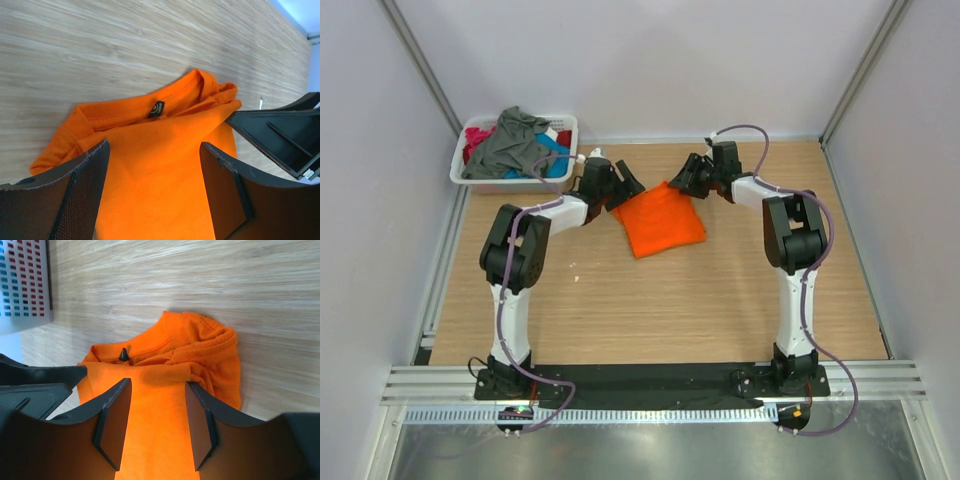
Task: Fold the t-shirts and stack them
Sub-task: Fold the tshirt
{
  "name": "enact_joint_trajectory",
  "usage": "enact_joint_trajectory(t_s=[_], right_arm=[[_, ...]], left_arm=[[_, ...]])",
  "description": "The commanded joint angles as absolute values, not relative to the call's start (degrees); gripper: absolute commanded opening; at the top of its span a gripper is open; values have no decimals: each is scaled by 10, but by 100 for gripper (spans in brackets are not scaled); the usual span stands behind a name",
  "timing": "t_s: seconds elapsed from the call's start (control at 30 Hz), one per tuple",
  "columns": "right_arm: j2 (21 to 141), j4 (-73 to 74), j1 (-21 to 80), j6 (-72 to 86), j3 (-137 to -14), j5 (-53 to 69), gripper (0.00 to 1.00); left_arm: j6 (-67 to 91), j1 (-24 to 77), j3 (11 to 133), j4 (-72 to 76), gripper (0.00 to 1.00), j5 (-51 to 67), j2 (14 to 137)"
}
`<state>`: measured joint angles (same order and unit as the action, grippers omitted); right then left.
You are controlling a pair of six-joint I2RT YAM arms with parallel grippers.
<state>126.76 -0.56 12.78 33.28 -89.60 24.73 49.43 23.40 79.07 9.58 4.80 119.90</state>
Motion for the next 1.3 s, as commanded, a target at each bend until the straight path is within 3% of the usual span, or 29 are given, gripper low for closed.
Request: enact_joint_trajectory(t_s=[0.0,0.37,0.6,0.77,0.8,0.9,0.97,1.07,1.27], right_arm=[[1277,-46,113,369,-923,257,53],[1294,-112,110,384,-960,293,55],[1306,-89,109,361,-955,293,55],[1274,14,109,298,-1015,259,59],[1267,35,108,274,-1050,253,61],[1239,122,108,241,-1114,204,80],[1218,187,108,217,-1145,167,97],[1199,260,108,193,-1153,144,100],[1130,279,110,150,-1015,129,100]], left_arm=[[501,227,831,84,73,62,1216],[467,226,880,62,74,58,1230],[453,226,900,45,74,58,1259],[397,225,943,2,76,40,1245],[370,225,951,-20,78,34,1228],[334,225,973,-64,84,5,1182],[309,225,975,-92,88,-14,1154],[297,225,973,-146,95,-40,1103],[311,225,891,-222,97,-73,980]])
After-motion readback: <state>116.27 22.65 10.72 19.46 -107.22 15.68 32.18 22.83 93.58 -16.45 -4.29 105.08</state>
